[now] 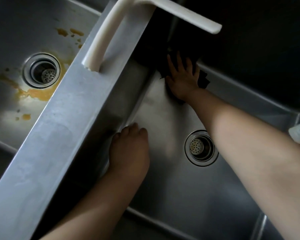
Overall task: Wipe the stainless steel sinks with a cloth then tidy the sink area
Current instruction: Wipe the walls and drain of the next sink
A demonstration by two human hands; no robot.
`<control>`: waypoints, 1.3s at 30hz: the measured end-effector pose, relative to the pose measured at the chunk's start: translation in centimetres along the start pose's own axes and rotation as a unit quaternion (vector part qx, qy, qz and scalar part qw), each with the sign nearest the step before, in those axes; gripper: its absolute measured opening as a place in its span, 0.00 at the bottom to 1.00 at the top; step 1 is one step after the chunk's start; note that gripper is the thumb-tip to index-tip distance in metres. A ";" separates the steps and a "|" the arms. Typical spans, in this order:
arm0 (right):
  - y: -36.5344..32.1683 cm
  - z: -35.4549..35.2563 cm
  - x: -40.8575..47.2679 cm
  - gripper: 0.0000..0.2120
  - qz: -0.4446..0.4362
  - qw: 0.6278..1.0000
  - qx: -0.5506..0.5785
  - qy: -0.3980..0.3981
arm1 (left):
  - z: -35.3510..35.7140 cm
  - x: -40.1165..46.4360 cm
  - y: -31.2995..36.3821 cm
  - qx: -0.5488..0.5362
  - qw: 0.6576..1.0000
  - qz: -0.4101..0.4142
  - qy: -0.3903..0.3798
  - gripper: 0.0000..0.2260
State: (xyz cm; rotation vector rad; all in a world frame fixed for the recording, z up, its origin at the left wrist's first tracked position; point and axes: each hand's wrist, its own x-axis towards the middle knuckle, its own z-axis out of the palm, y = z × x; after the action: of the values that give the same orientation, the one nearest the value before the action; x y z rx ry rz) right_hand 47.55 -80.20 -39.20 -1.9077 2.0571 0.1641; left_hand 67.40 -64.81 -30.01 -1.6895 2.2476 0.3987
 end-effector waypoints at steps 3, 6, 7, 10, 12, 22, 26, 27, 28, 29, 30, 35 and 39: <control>-0.8 0.1 0.1 0.30 -0.022 1.000 0.005 0.002 | -0.3 0.2 0.2 0.005 1.000 -0.001 0.012 0.15; -1.2 0.9 -1.9 0.30 -0.083 0.996 -0.023 0.008 | -1.4 0.1 0.2 0.002 1.000 0.001 0.022 0.17; -1.4 1.4 -3.1 0.30 -0.103 0.994 -0.031 0.009 | -1.9 0.0 0.1 0.003 1.000 0.004 0.027 0.17; -2.6 2.9 -7.0 0.30 -0.160 0.986 -0.040 -0.001 | -3.5 0.1 -0.4 -0.022 0.998 0.021 0.050 0.18; -3.6 3.8 -9.5 0.30 -0.188 0.981 -0.041 -0.009 | -4.3 0.3 -0.8 -0.061 0.996 0.026 0.060 0.19; -6.7 7.4 -19.5 0.29 -0.281 0.959 -0.008 -0.031 | -5.3 -0.2 -1.7 -0.106 0.991 0.064 0.049 0.26; -9.0 8.8 -23.3 0.30 -0.321 0.945 0.023 -0.053 | -5.0 -0.4 -1.9 -0.095 0.991 0.077 0.059 0.26; -9.7 9.2 -24.3 0.30 -0.332 0.941 0.024 -0.064 | -4.9 -0.4 -2.0 -0.090 0.991 0.081 0.059 0.26; -10.3 9.7 -25.3 0.30 -0.344 0.936 0.021 -0.079 | -4.8 -0.4 -2.0 -0.086 0.991 0.084 0.061 0.26; -10.8 10.1 -26.2 0.29 -0.358 0.929 0.018 -0.095 | -4.7 -0.4 -2.0 -0.081 0.991 0.085 0.064 0.25; -11.1 10.5 -27.2 0.29 -0.373 0.921 0.018 -0.110 | -4.7 -0.5 -1.9 -0.075 0.991 0.085 0.066 0.24; -8.6 10.1 -29.9 0.29 -0.401 0.908 0.039 -0.116 | -4.4 -1.0 -2.0 -0.050 0.992 0.100 0.061 0.22; -3.8 9.0 -30.5 0.26 -0.441 0.894 0.004 -0.077 | -4.2 -0.9 -1.8 -0.040 0.993 0.100 0.055 0.21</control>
State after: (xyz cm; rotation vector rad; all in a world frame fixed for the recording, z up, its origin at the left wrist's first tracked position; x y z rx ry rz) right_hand 54.20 -48.97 -37.53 -2.5082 0.9273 0.0769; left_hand 69.11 -66.17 -25.91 -1.5627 2.5237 0.4563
